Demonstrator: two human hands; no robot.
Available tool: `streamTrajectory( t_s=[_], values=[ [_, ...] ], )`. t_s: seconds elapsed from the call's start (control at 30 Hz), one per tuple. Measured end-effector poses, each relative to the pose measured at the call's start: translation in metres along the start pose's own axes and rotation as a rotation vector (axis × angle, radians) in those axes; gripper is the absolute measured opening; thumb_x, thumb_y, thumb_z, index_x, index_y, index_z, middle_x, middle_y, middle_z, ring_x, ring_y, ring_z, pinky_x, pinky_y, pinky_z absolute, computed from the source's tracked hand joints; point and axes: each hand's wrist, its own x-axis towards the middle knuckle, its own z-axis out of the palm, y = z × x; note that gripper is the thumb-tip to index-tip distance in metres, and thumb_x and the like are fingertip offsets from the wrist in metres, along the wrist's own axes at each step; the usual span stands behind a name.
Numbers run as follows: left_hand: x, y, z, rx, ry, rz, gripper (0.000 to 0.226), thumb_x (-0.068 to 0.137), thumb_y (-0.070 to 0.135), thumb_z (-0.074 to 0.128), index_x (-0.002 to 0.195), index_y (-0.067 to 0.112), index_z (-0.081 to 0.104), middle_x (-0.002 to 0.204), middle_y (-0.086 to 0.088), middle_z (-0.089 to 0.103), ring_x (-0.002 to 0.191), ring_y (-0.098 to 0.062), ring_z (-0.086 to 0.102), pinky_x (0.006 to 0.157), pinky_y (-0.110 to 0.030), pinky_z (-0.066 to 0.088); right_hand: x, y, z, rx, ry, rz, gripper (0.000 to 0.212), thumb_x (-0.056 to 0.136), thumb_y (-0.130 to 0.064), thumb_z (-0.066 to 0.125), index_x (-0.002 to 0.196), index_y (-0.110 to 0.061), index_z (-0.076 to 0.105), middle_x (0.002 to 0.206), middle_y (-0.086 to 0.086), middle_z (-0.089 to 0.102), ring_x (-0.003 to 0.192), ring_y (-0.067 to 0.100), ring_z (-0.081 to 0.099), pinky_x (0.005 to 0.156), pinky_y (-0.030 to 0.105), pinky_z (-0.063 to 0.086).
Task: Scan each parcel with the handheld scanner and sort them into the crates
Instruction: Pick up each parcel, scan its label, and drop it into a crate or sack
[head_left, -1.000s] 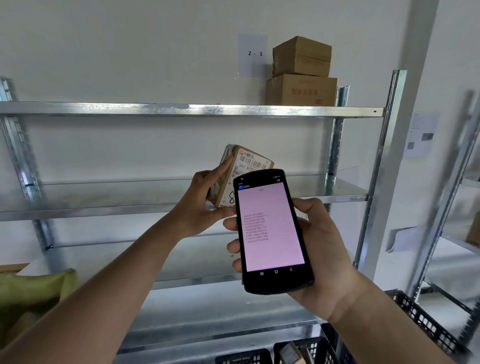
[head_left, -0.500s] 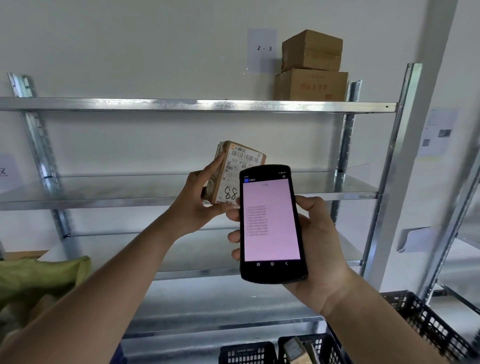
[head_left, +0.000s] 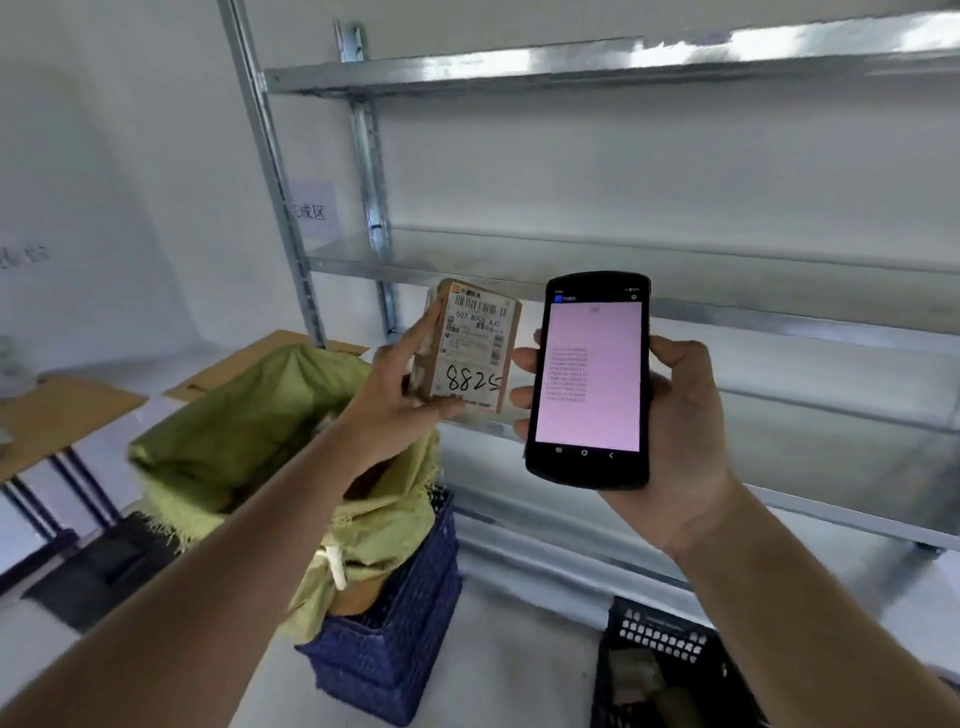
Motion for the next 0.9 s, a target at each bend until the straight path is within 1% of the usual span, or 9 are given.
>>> streamTrajectory(
  t_s=[0.07,0.13,0.23,0.3,0.43,0.53,0.6,0.73,0.9],
  values=[
    [-0.002,-0.028,-0.034,0.01,0.01,-0.022,0.109,0.082,-0.007,0.083,0.161,0.043,0.028,0.125,0.027,0.056,0.108,0.027,0.057,0.084,-0.002,0.049,0.029,0.03,0.024,-0.01,-0.006,0.016,0.077,0.09,-0.05,0.046,0.15,-0.002,0.053,0.13,0.026,0.066,0.105,0.041,0.064,0.095,0.05,0.053],
    [0.003,-0.058,-0.07,0.012,0.023,-0.062,0.109,0.083,-0.007,0.082,0.164,0.04,0.027,0.122,0.027,0.06,0.106,0.024,0.06,0.084,-0.005,0.052,0.059,0.057,0.048,-0.015,0.004,0.035,0.083,0.087,-0.051,0.049,0.154,-0.003,0.047,0.139,0.03,0.061,0.112,0.042,0.059,0.101,0.052,0.047],
    [0.015,-0.109,-0.118,0.004,0.044,-0.131,0.108,0.084,-0.004,0.082,0.157,0.054,0.027,0.121,0.031,0.059,0.108,0.009,0.066,0.091,-0.024,0.061,0.101,0.093,0.078,-0.045,-0.033,0.063,0.08,0.085,-0.049,0.043,0.15,-0.004,0.055,0.144,0.028,0.061,0.106,0.04,0.066,0.094,0.048,0.056],
    [0.022,-0.14,-0.145,-0.014,0.049,-0.183,0.108,0.085,-0.001,0.082,0.155,0.062,0.029,0.135,0.021,0.056,0.121,-0.008,0.063,0.097,-0.036,0.062,0.126,0.114,0.093,-0.054,-0.044,0.08,0.081,0.081,-0.049,0.044,0.145,-0.002,0.059,0.14,0.028,0.064,0.099,0.039,0.07,0.091,0.047,0.059],
    [0.037,-0.194,-0.182,-0.019,0.057,-0.287,0.109,0.087,-0.002,0.08,0.161,0.057,0.025,0.154,0.009,0.044,0.133,-0.016,0.051,0.096,-0.025,0.057,0.17,0.152,0.112,-0.029,-0.034,0.121,0.067,0.09,-0.048,0.04,0.134,-0.005,0.067,0.125,0.026,0.072,0.088,0.038,0.075,0.078,0.046,0.065],
    [0.054,-0.234,-0.202,-0.006,0.077,-0.393,0.111,0.085,-0.001,0.081,0.158,0.062,0.026,0.161,0.006,0.038,0.145,-0.021,0.04,0.114,-0.052,0.047,0.207,0.171,0.117,-0.007,-0.029,0.171,0.066,0.102,-0.048,0.027,0.134,-0.006,0.066,0.121,0.025,0.071,0.085,0.038,0.074,0.074,0.045,0.065],
    [0.066,-0.265,-0.212,0.031,0.076,-0.46,0.113,0.081,0.005,0.084,0.153,0.07,0.025,0.162,0.001,0.037,0.149,-0.03,0.039,0.114,-0.062,0.045,0.236,0.182,0.119,-0.022,-0.04,0.195,0.069,0.103,-0.049,0.025,0.14,-0.005,0.063,0.122,0.026,0.07,0.087,0.038,0.073,0.076,0.047,0.065],
    [0.089,-0.315,-0.22,0.069,0.053,-0.572,0.111,0.085,0.003,0.082,0.155,0.067,0.024,0.161,-0.005,0.041,0.132,-0.028,0.058,0.096,-0.046,0.06,0.3,0.211,0.119,-0.084,-0.037,0.235,0.063,0.101,-0.047,0.029,0.134,-0.01,0.068,0.122,0.024,0.073,0.094,0.041,0.07,0.087,0.051,0.061],
    [0.121,-0.388,-0.229,0.1,0.076,-0.773,0.109,0.078,0.021,0.087,0.149,0.074,0.024,0.156,-0.008,0.046,0.125,-0.029,0.061,0.104,-0.054,0.057,0.389,0.255,0.103,-0.123,-0.034,0.296,0.062,0.102,-0.05,0.03,0.143,-0.016,0.061,0.126,0.023,0.073,0.107,0.042,0.066,0.104,0.057,0.049]
  ],
)
